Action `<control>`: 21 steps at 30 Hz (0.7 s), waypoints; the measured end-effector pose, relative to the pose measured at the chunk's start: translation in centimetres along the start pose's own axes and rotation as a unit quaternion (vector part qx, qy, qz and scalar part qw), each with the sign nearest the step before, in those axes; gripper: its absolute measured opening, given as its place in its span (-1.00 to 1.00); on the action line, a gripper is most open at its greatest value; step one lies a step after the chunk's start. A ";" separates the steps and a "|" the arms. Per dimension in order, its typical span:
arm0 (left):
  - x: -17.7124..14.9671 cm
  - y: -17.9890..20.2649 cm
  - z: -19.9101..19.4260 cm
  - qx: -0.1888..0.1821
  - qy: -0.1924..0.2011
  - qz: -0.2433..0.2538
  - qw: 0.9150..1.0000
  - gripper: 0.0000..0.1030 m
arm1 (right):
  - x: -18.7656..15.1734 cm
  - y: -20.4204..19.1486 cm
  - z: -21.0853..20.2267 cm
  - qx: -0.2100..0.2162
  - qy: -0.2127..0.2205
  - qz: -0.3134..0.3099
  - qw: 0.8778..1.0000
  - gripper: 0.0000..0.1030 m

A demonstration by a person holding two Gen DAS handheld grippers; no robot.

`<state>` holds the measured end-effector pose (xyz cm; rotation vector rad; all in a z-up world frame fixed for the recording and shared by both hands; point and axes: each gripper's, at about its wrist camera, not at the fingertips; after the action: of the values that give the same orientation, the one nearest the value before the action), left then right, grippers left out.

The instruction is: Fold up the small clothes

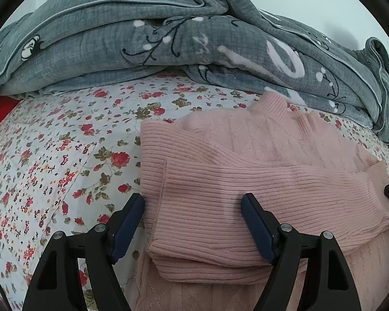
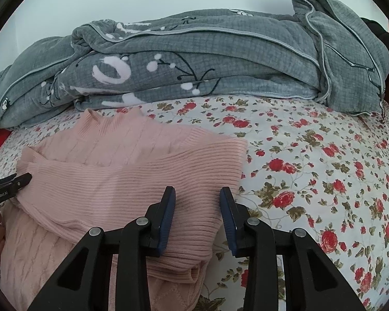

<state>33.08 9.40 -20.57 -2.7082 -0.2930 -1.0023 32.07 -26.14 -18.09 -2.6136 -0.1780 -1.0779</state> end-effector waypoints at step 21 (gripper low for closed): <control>0.0 -0.1 0.1 -0.004 -0.002 -0.004 1.000 0.51 | 0.0 0.0 0.1 0.002 -0.002 0.001 1.000 -0.28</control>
<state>33.11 9.52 -20.58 -2.7195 -0.3025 -1.0015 32.16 -26.07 -18.17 -2.6132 -0.1776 -1.0698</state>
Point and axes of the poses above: each gripper's, at about its wrist camera, not at the fingertips, and z roughly the way its jaws point, y to its right, x to its top, and after that the axes turned 15 degrees about x, right-handed
